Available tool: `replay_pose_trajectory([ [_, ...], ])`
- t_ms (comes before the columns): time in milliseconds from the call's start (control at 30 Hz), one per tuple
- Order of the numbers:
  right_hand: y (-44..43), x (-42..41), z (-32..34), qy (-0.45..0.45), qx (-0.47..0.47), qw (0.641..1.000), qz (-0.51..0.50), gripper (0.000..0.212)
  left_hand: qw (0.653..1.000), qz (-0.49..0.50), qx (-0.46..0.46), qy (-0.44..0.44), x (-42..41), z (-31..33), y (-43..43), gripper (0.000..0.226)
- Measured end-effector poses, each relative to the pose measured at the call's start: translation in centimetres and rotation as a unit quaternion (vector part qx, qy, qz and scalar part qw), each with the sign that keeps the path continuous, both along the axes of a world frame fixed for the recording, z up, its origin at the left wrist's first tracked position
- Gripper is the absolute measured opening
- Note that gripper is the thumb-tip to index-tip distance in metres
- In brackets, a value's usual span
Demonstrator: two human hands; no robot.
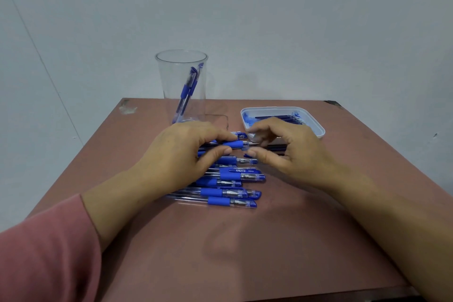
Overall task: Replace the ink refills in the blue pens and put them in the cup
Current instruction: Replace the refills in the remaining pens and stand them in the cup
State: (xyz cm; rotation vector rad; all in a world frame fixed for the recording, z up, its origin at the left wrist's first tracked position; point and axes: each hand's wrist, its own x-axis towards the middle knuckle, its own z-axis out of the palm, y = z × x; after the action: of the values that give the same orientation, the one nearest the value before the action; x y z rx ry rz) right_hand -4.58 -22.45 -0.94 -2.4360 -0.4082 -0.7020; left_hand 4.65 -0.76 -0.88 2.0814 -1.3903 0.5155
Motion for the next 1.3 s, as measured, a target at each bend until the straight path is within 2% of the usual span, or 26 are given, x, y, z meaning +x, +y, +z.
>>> replay_pose_trajectory([
  [33,-0.07,-0.02,0.03,-0.014,-0.013,1.000,-0.002,0.023,1.000,0.001,-0.001,0.000,0.02,0.00,0.01,0.025],
  [167,-0.10,0.32,-0.13,-0.029,-0.054,0.998,-0.006,0.009,1.000,0.003,-0.001,-0.001,0.08,0.03,0.00,0.024],
  [367,-0.04,-0.10,-0.06,-0.020,-0.035,0.999,-0.004,0.023,1.000,-0.001,-0.008,0.006,0.00,-0.01,0.01,0.025],
  [467,-0.09,0.24,-0.21,-0.033,-0.057,0.998,-0.007,0.009,1.000,0.002,-0.009,0.011,0.01,0.02,-0.02,0.025],
  [667,-0.23,-0.04,-0.05,-0.034,-0.033,0.999,-0.005,0.028,1.000,0.001,-0.008,0.011,-0.10,0.07,-0.01,0.025],
  [767,-0.16,0.13,-0.11,-0.042,-0.062,0.997,-0.012,0.008,1.000,0.002,-0.003,0.009,-0.10,0.07,-0.04,0.026],
  [800,-0.17,0.20,-0.06,-0.038,-0.067,0.997,-0.012,0.010,1.000,0.000,-0.002,0.008,-0.12,0.07,-0.07,0.026],
  [867,-0.25,0.08,-0.03,-0.015,-0.055,0.998,-0.007,0.028,1.000,-0.003,-0.003,0.005,-0.16,0.05,-0.07,0.026],
  [900,-0.22,-0.06,0.08,0.006,-0.031,1.000,-0.001,0.029,1.000,-0.004,-0.004,0.005,-0.17,0.06,-0.06,0.026],
  [967,-0.16,-0.31,0.26,0.004,-0.006,1.000,0.010,0.020,1.000,-0.003,-0.005,0.008,-0.19,0.08,-0.03,0.026],
  [1100,-0.26,0.10,0.09,-0.035,-0.054,0.998,0.000,0.010,1.000,-0.005,-0.005,0.008,-0.20,0.03,-0.07,0.025],
  [1300,-0.28,-0.15,0.36,-0.043,-0.027,0.999,0.003,0.020,1.000,-0.003,-0.006,0.001,-0.21,0.09,-0.02,0.026],
])
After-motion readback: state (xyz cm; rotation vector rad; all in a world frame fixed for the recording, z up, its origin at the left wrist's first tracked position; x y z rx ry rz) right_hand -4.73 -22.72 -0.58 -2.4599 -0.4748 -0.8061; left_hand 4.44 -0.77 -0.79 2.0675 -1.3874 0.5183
